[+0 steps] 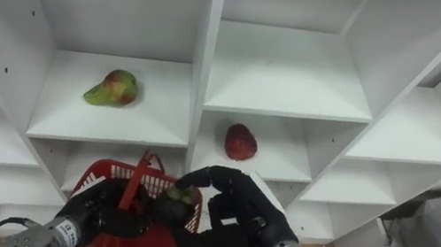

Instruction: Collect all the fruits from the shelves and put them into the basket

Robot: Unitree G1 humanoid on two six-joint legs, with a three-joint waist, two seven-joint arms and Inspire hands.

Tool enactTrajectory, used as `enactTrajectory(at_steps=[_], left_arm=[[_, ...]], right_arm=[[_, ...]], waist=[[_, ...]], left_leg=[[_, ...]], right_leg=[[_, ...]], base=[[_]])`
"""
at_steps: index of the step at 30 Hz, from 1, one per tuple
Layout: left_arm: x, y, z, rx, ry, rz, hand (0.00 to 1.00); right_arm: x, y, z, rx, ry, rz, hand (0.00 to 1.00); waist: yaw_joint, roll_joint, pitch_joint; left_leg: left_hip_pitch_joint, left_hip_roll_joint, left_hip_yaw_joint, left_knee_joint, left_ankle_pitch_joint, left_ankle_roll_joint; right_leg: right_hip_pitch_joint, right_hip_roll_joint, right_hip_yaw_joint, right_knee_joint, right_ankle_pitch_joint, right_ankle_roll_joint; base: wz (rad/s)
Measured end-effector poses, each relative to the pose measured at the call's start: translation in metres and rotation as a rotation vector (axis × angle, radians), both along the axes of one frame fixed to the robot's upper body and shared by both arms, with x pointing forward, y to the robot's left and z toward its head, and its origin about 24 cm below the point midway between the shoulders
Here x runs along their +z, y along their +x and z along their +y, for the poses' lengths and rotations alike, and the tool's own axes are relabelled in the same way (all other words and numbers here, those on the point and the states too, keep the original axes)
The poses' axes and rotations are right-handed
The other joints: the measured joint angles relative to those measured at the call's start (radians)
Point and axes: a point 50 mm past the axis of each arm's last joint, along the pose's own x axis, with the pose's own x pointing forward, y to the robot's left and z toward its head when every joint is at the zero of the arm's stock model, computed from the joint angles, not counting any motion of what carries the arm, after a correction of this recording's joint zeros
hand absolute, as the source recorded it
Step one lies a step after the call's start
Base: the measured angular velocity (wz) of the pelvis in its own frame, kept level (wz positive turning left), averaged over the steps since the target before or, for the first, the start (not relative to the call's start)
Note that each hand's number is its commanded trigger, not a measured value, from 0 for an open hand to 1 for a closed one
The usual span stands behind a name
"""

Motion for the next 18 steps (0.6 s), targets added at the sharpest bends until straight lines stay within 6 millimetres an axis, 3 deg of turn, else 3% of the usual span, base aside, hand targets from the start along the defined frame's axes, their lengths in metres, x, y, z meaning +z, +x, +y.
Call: enactTrajectory(at_steps=[18], left_arm=[[0.0, 0.0, -0.0021, -0.003, -0.005, -0.002, 1.0]], right_arm=[[-0.001, -0.0007, 0.0016, 0.008, 0.001, 0.005, 1.0]], waist=[[0.001, 0.0, 0.0003]], left_leg=[[0.0, 0.0, -0.001, 0.0, 0.0, 0.0]], right_leg=[[0.0, -0.001, -0.007, 0.001, 0.0, -0.001]], base=[[0.0]])
